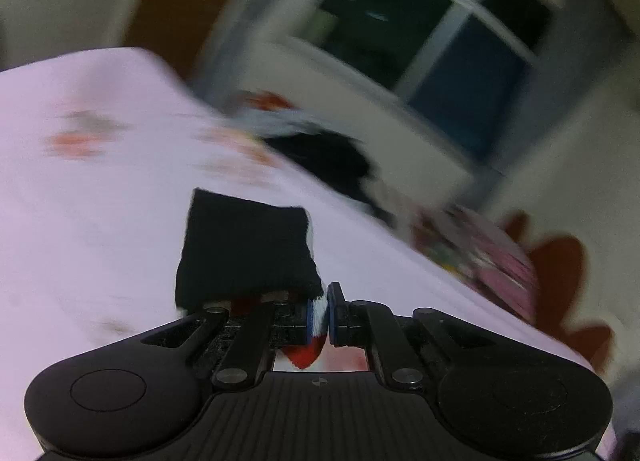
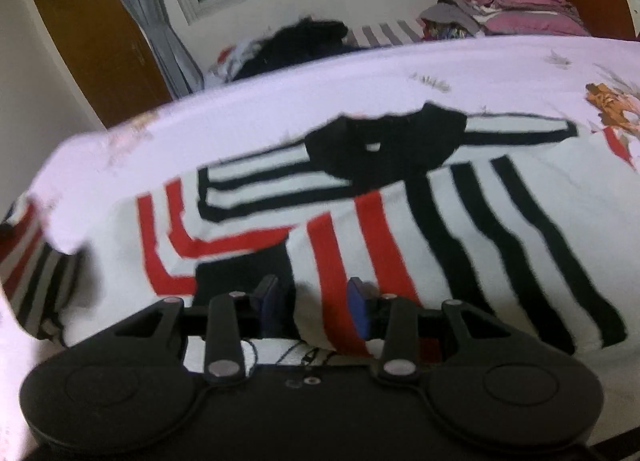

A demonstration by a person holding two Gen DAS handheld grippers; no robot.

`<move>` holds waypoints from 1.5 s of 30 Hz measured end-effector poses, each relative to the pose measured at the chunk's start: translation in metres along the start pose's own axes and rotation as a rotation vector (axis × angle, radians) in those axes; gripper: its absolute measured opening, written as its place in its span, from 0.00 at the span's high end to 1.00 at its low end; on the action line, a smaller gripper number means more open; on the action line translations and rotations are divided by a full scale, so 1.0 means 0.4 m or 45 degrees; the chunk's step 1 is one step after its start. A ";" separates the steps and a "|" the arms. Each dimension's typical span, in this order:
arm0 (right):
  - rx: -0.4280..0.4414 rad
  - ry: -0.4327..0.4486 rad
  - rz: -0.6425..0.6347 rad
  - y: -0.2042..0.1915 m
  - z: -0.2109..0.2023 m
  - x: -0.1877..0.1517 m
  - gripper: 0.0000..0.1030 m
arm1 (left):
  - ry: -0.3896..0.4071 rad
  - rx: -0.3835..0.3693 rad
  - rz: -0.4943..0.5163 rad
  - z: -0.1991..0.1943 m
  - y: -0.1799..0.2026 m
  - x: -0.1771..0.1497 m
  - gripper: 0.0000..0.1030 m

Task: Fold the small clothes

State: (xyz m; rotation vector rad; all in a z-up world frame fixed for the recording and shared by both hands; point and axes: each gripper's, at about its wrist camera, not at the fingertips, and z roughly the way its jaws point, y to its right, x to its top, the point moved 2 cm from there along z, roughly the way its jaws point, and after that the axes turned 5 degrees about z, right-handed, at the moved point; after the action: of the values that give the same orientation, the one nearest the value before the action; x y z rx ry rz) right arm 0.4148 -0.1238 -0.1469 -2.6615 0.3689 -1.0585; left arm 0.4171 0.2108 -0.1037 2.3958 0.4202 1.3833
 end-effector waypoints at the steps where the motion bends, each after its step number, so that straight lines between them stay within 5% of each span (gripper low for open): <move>1: 0.001 0.014 0.005 0.012 -0.017 0.006 0.63 | -0.023 -0.062 0.041 0.016 0.059 -0.010 0.94; 7: -0.061 0.087 0.095 0.137 -0.119 0.016 0.61 | -0.228 -0.332 0.253 0.150 0.360 -0.152 0.94; 14: -0.050 0.092 0.163 0.236 -0.169 0.003 0.52 | -0.504 -0.299 0.571 0.210 0.506 -0.332 0.93; 15: -0.032 0.096 0.158 0.235 -0.171 0.003 0.48 | -0.511 -0.300 0.577 0.186 0.515 -0.340 0.92; 17: -0.004 0.094 0.146 0.228 -0.171 0.004 0.43 | -0.497 -0.273 0.580 0.155 0.500 -0.330 0.71; 18: 0.012 0.091 0.138 0.221 -0.169 0.006 0.41 | -0.483 -0.252 0.580 0.131 0.489 -0.329 0.45; 19: 0.027 0.085 0.125 0.212 -0.164 0.008 0.40 | -0.451 -0.237 0.572 0.112 0.470 -0.318 0.34; 26: 0.119 -0.044 0.204 0.186 -0.072 0.011 0.35 | -0.274 0.041 0.625 -0.018 0.287 -0.266 0.34; 31: 0.121 -0.074 0.295 0.189 -0.035 0.018 0.46 | -0.292 0.232 0.610 -0.048 0.152 -0.272 0.34; 35: 0.138 -0.055 0.252 0.162 -0.036 0.034 0.43 | -0.286 0.254 0.608 -0.026 0.122 -0.281 0.34; 36: 0.119 -0.051 0.244 0.158 -0.031 0.038 0.49 | -0.278 0.257 0.625 -0.017 0.121 -0.282 0.34; 39: 0.062 -0.063 0.212 0.154 -0.009 0.047 0.92 | -0.254 0.289 0.653 0.021 0.132 -0.283 0.35; 45: -0.048 0.222 -0.087 0.136 -0.132 0.085 0.93 | -0.221 0.309 0.643 0.061 0.143 -0.266 0.47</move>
State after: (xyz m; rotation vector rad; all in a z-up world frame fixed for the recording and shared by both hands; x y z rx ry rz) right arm 0.3946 -0.1931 -0.1058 -2.6390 0.3365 -1.3226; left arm 0.3919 0.1116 -0.1726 2.9343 -0.0799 1.3566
